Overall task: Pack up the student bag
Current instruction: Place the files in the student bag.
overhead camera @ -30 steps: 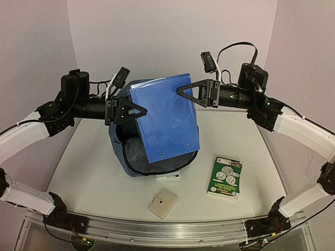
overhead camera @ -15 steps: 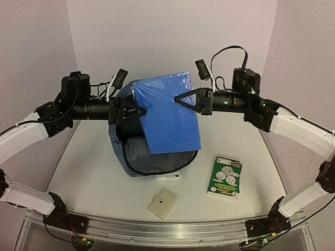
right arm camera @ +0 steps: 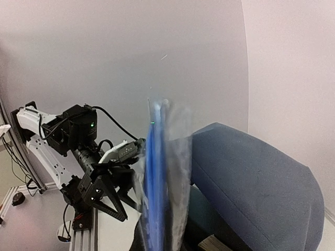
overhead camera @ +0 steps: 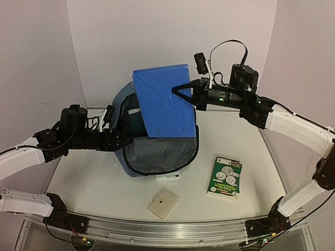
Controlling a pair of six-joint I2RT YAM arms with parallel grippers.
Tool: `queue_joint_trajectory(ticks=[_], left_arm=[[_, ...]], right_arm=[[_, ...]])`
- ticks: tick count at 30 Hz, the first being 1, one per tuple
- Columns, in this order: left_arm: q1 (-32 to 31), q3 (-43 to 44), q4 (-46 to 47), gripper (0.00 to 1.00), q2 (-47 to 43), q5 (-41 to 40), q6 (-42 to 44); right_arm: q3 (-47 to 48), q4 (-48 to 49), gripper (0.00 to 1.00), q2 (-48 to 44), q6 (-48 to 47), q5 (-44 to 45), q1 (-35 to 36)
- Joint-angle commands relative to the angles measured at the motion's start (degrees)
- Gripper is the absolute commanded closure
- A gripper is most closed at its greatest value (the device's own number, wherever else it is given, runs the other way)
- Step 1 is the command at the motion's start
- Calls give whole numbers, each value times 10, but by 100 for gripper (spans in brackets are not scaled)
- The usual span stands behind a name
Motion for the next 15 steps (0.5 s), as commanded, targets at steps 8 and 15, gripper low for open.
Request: queue_joint_trajectory(ticks=[8, 15], left_arm=[[0, -26, -11, 41, 37, -49, 6], [0, -29, -59, 42, 29, -98, 26]], right_arm=[[46, 38, 100, 26, -63, -36, 0], [49, 38, 100, 25, -74, -39, 0]])
